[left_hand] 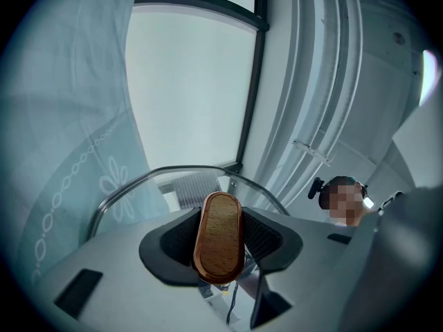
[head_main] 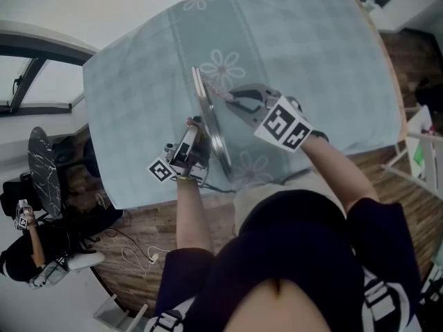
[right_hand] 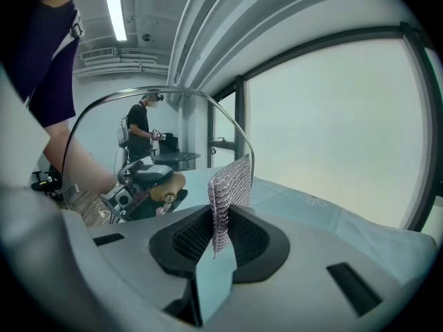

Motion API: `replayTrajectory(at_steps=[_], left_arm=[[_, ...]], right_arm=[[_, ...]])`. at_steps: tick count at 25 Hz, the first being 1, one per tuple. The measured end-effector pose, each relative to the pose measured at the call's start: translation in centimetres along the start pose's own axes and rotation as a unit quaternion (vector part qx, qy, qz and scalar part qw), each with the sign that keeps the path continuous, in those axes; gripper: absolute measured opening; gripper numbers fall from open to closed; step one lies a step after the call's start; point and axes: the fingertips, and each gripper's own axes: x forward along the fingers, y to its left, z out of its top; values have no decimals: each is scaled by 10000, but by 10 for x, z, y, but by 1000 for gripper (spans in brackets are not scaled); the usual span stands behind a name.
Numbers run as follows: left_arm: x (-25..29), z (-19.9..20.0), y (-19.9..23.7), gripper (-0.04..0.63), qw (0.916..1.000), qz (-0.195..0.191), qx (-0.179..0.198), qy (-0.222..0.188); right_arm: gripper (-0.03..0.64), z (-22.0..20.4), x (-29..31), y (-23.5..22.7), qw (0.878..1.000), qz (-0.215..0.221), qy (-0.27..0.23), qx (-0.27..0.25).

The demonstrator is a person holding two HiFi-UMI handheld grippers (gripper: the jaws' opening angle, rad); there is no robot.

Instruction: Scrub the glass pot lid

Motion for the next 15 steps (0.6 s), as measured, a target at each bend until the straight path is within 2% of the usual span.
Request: replayTrajectory(at_steps=[15], left_arm=[[-7,5,2,170,9998,-151,-128,-69]], right_arm=[[72,-22,37,23,9989,422,163,86]])
